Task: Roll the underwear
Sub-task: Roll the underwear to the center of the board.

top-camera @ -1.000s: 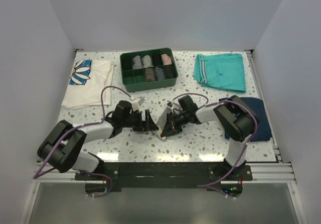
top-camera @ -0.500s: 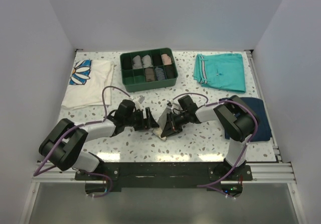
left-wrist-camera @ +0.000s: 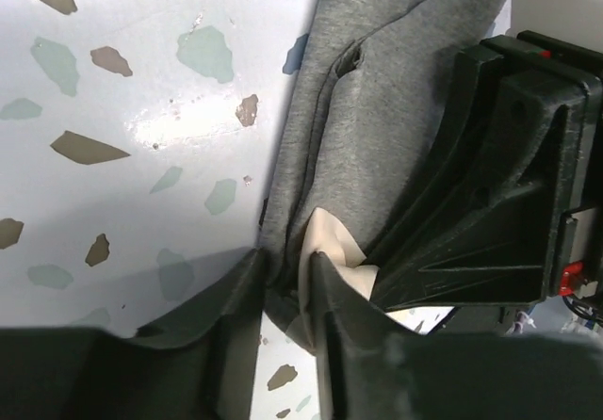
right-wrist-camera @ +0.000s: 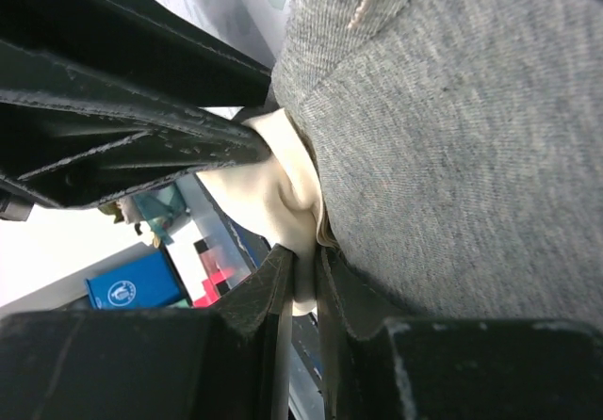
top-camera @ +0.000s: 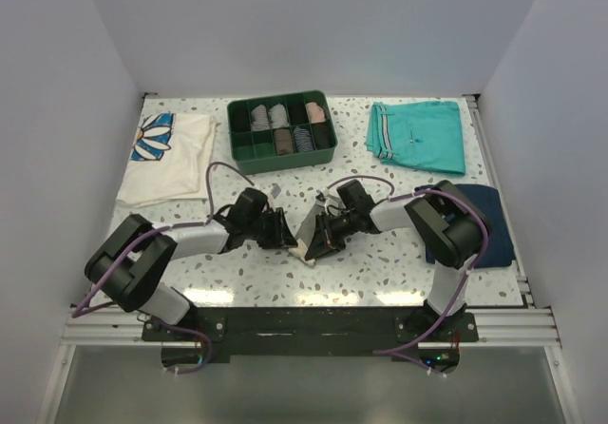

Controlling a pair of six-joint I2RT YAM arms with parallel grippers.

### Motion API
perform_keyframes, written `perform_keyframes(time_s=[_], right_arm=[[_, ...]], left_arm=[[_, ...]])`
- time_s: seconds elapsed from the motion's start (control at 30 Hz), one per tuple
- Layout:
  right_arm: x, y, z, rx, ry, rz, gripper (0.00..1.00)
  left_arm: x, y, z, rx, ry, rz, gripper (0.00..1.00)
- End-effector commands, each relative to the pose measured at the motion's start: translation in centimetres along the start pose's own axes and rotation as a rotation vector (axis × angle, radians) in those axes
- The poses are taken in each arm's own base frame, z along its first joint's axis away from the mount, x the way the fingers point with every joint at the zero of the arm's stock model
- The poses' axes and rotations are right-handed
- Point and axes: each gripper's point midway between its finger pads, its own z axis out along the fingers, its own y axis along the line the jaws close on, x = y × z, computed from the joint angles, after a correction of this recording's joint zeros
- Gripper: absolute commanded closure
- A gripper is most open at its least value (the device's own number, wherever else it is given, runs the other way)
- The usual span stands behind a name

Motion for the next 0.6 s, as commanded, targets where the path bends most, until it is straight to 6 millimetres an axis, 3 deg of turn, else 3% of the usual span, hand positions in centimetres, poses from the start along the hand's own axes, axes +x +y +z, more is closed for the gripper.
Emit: perform_keyframes(time_s=[0.0,0.07,0.23,0.4,0.57], right_arm=[[-0.8,0.0,-0.7,0.042,-0.049,-0.046,0.97],[-0.9,0.7,-1.0,0.029,-0.063,-0.075,0.94],[-0.9,2.0,-2.2,0.069,-0.102,-0.189,0.78],[-1.3,2.9,-3.6,0.171,-0.154,-0.332,0.6],[-1.2,3.9,-4.5,0.246,-0.185,-0.449,0.55]], left_arm=[[1.3,2.1,0.5,-0.106,0.068,-0.003,0.78],[1.0,1.9,1.0,-0.105,0.074,0.014,0.84],[1.7,2.2,1.4,-0.125,0.136,0.031,1.0],[2.3,2.1,1.8,-0.114,0.185,0.073,1.0],[2.4,1.7,2.1,-0.1,0.212,0.103,1.0]])
